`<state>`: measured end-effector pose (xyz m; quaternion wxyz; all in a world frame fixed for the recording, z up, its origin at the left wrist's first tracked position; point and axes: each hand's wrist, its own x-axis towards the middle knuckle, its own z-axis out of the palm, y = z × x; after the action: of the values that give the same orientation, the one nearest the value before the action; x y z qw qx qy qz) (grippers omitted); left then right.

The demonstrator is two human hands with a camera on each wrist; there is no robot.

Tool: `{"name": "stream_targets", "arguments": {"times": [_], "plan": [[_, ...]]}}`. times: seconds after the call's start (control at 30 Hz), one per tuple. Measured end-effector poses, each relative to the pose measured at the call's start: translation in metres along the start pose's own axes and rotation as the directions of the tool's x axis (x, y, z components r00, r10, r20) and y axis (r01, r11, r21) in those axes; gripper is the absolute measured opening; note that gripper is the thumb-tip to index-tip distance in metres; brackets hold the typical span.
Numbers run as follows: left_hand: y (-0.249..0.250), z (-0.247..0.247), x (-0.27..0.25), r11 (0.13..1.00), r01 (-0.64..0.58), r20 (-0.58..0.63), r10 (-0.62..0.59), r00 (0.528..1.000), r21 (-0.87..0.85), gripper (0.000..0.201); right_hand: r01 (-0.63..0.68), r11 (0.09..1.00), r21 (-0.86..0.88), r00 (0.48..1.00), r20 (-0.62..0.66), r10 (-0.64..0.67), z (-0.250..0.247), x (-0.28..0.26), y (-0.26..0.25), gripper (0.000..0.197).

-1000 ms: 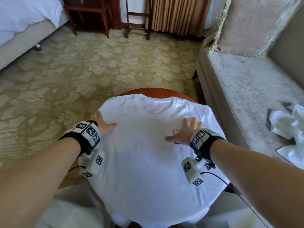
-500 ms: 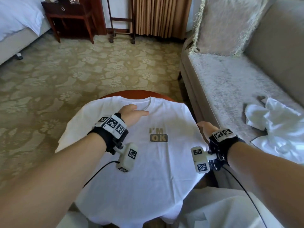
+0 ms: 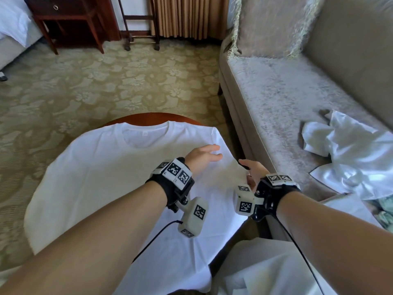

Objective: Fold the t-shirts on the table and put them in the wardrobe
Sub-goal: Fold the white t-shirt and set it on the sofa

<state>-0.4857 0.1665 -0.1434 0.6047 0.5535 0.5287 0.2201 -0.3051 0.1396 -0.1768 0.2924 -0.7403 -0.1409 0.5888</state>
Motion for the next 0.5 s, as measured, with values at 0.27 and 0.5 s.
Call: {"name": "stream_targets", "arguments": {"times": [0.27,0.5], "plan": [[-0.018,0.001,0.015,0.987,0.055,0.015,-0.053,0.998,-0.153,0.044,0.082,0.997,-0.01,0.996,-0.016,-0.082,-0.009,0.034,-0.005,0.054],[-0.019,-0.003,0.013,0.942,0.046,0.007,-0.046,0.999,-0.332,0.045,0.234,0.954,0.187,0.959,-0.206,-0.195,-0.013,0.026,-0.021,0.064]]}}
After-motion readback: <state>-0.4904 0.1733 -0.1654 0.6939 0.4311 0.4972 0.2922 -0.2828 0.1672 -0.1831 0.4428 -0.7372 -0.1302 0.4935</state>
